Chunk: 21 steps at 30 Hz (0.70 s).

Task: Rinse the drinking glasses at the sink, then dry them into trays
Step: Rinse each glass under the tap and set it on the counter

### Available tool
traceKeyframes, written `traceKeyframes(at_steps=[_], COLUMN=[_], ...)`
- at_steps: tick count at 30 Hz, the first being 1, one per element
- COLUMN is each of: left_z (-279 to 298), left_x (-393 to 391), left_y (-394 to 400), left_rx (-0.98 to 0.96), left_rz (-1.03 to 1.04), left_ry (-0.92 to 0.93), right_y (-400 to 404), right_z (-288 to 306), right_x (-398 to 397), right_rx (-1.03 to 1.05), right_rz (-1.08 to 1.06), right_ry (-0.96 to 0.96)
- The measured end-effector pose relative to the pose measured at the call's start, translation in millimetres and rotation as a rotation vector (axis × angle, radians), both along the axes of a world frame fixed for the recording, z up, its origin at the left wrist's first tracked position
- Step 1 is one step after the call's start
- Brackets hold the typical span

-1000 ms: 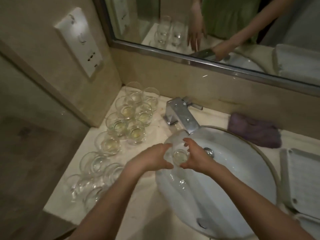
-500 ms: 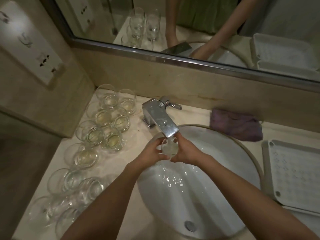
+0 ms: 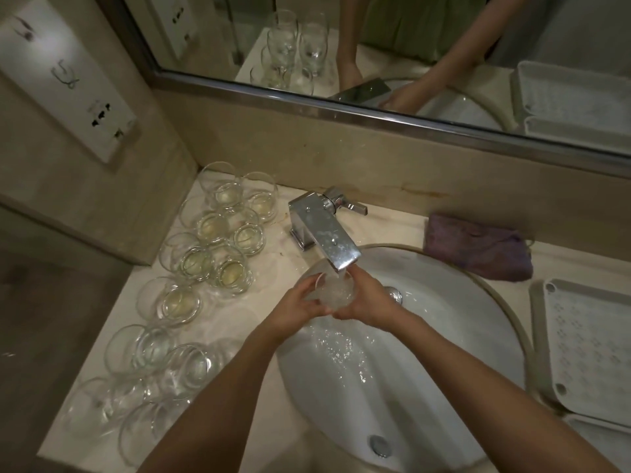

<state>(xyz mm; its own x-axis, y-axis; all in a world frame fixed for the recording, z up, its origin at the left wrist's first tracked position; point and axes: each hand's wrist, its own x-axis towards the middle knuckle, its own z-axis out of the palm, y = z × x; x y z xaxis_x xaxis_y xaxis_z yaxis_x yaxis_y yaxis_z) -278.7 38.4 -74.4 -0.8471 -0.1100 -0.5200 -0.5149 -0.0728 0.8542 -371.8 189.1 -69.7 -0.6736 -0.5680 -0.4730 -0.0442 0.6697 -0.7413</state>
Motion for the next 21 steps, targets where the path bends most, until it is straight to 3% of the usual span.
traceKeyframes(at_steps=[4,8,11,14,16,18,21], left_z=[3,11,11,9,13,17,23], left_x=[-10,-22,-21,-15,-15,-21,-30], left_y=[-3,-5,-12,-19,-17,-13,-4], left_rx=[-0.115,-0.377,-0.281,-0.085,-0.052,-0.154,-0.392], left_rz=[-0.125,-0.283,-0.242,-0.168,-0.160,-0.199,-0.283], left_ry=[-0.066,-0.047,-0.015,-0.015,-0.038,-0.055,-0.060], right_y=[1,8,0,-12,-15,-10,4], right_z=[5,-1,-7,5,16,18,10], right_x=[-19,6,26,18,3,-10,-7], right_rx=[0.078,-0.102,-0.130,0.001,0.088,0.090,-0.036], right_rz=[0.040,-0.237,-0.313,-0.130,-0.025,-0.003,-0.158], right_ry=[-0.103,-0.232,-0.116,0.013,0.001,-0.082,-0.209])
